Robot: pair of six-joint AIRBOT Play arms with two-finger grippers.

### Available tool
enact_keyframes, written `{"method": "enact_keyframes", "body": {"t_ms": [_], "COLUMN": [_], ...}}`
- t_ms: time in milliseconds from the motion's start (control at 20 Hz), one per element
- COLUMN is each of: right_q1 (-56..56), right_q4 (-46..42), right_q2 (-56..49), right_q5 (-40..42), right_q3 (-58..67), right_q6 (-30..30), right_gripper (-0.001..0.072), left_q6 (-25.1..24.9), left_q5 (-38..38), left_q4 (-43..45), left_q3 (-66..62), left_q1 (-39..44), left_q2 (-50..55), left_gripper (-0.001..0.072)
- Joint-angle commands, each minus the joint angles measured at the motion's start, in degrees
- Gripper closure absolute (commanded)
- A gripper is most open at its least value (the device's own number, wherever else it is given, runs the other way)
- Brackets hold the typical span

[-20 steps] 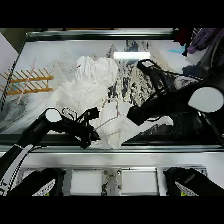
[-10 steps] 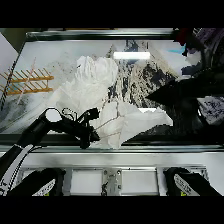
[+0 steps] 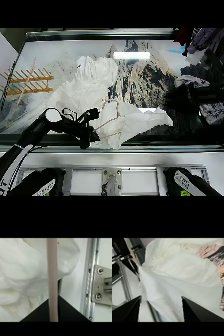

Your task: Fold the clothes and pants, and hang the long-sleeved shirts on hangers.

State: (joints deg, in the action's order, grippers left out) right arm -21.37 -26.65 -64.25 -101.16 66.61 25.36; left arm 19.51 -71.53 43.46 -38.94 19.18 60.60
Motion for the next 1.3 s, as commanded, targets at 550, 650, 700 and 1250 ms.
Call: {"method": "enact_keyframes", "body": {"t_ms": [550,650,700,1250], "right_q1": [-4.3,-4.0,-3.6,-2.6], "right_q4": [-1.6,-1.3,-0.9,1.0], "right_q2": [-9.7,-11.0,-11.6,-12.3], "right_q5": [-3.7,-2.3,-2.3,-4.3], "right_q3": [-13.5,-13.8,-13.8,-13.8], "right_q6": [-27.8,-27.8,-27.8,-27.1], "right_gripper": [0.0388,0.0484,0.0481,-0.0008], "left_q6": [0.0,0.0,0.0,0.0], "left_q5": [0.5,1.1,1.1,1.2], "left_q4": [0.0,0.0,0.0,0.0], "left_q3": [0.0,0.0,0.0,0.0], "left_q1": [0.0,0.0,0.0,0.0], "left_q2": [0.0,0.0,0.0,0.0], "left_gripper": [0.0692,0.0693,0.0693,0.0693]}}
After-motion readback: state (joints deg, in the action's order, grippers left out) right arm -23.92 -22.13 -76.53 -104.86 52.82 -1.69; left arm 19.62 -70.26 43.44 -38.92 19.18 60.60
